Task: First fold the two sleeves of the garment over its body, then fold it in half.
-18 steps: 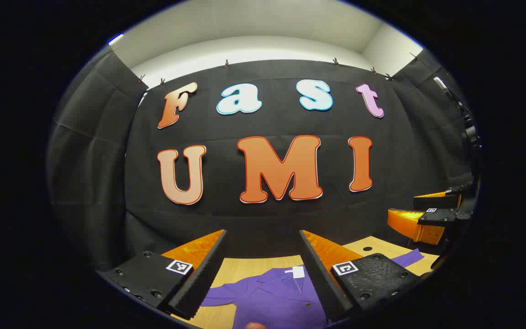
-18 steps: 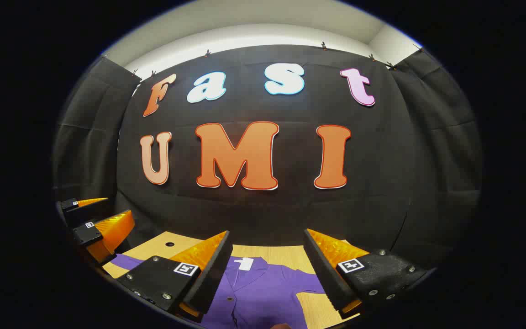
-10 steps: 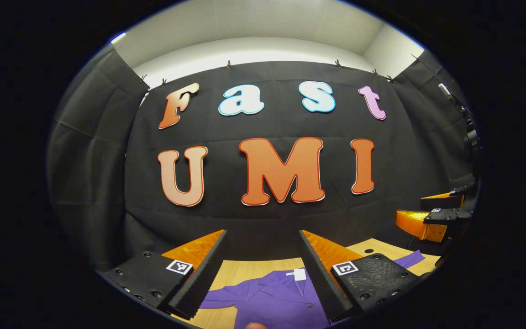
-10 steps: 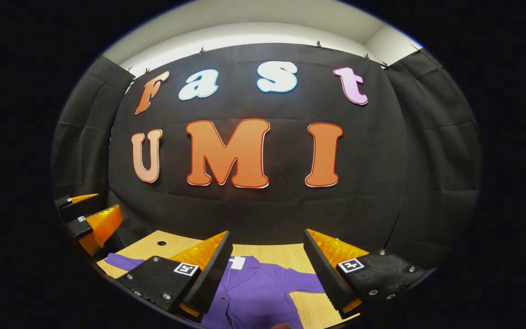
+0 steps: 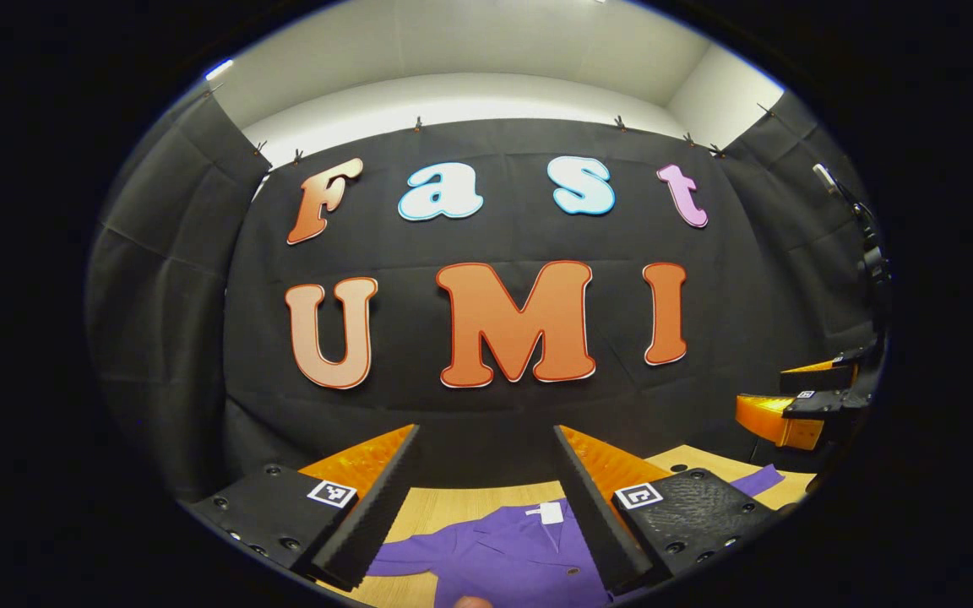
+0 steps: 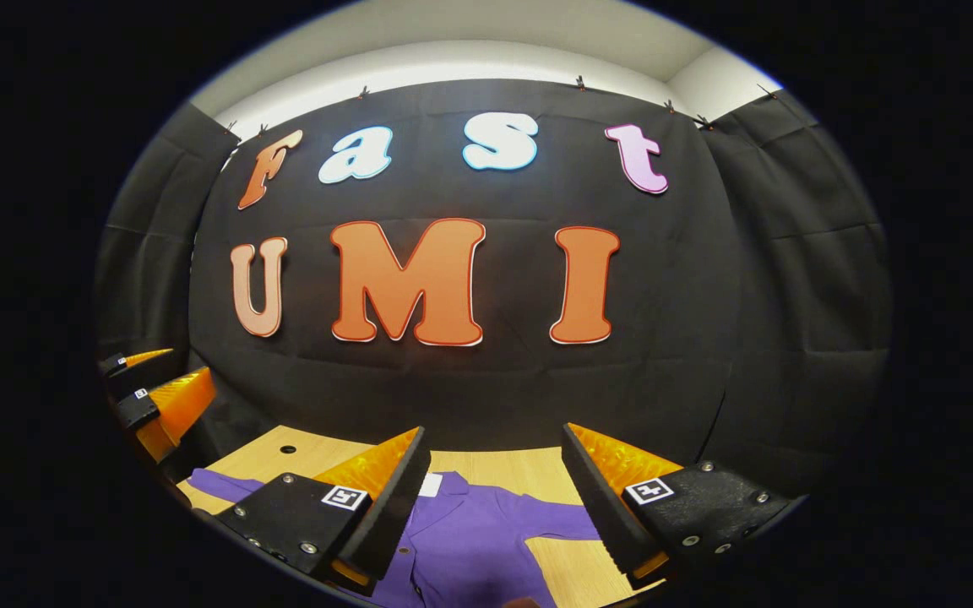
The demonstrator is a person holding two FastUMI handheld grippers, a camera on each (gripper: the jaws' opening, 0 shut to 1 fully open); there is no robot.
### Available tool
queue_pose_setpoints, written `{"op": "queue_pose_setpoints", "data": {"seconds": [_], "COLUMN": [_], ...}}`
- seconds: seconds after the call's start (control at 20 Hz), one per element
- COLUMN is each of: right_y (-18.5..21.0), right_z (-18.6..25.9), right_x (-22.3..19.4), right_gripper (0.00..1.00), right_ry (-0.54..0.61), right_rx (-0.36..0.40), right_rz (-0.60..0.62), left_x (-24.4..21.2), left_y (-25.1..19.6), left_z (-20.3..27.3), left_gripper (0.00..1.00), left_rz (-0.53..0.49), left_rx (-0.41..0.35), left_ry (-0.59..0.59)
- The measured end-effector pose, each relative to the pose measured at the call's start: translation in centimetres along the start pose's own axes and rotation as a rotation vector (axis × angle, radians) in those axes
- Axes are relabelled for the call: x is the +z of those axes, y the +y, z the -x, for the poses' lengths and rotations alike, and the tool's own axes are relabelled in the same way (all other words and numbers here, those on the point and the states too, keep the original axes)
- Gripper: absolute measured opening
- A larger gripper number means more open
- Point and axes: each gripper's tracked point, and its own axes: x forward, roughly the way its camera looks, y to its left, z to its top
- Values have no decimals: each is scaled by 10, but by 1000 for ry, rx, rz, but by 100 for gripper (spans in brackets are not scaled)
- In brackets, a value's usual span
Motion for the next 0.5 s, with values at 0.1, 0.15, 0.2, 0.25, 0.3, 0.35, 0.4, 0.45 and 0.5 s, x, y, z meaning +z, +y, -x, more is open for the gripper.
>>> {"op": "queue_pose_setpoints", "data": {"seconds": [0.1,0.15,0.2,0.25,0.3,0.35,0.4,0.45,0.5], "right_y": [-4,-6,-10,-15,-19,-24,-30,-37,-43], "right_z": [-1,-2,-3,-3,-4,-4,-5,-6,-8], "right_x": [-4,-7,-11,-15,-19,-24,-28,-32,-37], "right_gripper": [95,95,95,95,95,95,95,95,95], "right_ry": [13,21,30,40,53,66,80,94,110], "right_rx": [-10,-21,-33,-46,-59,-71,-87,-106,-122], "right_rz": [0,5,12,16,14,11,10,9,8], "left_x": [0,1,0,0,0,2,1,3,3], "left_y": [1,2,4,4,6,7,9,11,14], "left_z": [1,2,4,5,6,5,5,4,4], "left_gripper": [95,95,95,95,95,95,95,95,95], "left_rz": [-2,-2,-1,1,4,6,7,7,7], "left_rx": [-2,-3,-6,-10,-14,-18,-22,-27,-33], "left_ry": [-1,-1,-3,-3,-4,-5,-8,-12,-15]}}
